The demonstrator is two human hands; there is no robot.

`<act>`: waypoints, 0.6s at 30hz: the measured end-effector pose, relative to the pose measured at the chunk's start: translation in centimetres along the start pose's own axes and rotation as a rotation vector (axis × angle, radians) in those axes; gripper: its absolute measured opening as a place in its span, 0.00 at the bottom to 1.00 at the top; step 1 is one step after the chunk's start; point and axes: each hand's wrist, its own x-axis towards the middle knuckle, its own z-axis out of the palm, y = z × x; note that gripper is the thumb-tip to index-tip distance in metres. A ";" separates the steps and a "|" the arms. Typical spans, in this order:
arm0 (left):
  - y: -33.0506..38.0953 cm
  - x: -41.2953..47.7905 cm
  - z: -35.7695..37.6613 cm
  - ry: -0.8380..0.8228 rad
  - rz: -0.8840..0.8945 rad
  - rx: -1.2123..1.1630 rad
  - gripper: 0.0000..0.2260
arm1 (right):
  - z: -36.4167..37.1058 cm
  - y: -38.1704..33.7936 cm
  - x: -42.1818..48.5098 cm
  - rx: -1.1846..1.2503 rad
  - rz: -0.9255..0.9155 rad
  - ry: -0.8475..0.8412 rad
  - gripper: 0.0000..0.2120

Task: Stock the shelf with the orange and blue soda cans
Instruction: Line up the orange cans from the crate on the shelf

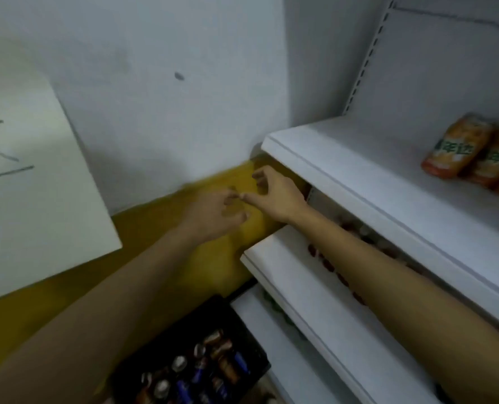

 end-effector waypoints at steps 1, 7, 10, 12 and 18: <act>-2.7 -1.3 1.1 -0.013 -0.074 -0.022 0.28 | 2.7 0.4 -0.4 -0.015 0.013 -0.085 0.30; -15.6 -10.8 9.4 -0.299 -0.371 -0.036 0.23 | 18.0 6.9 -4.8 -0.176 0.097 -0.574 0.37; -21.1 -13.6 14.4 -0.483 -0.422 0.194 0.31 | 24.1 11.5 -6.3 -0.344 0.116 -0.743 0.35; -24.0 -14.6 18.0 -0.554 -0.384 0.384 0.31 | 27.8 14.9 -6.8 -0.450 0.114 -0.808 0.32; -32.7 -14.9 31.9 -0.667 -0.535 0.223 0.29 | 40.2 26.9 -7.8 -0.464 0.255 -0.923 0.29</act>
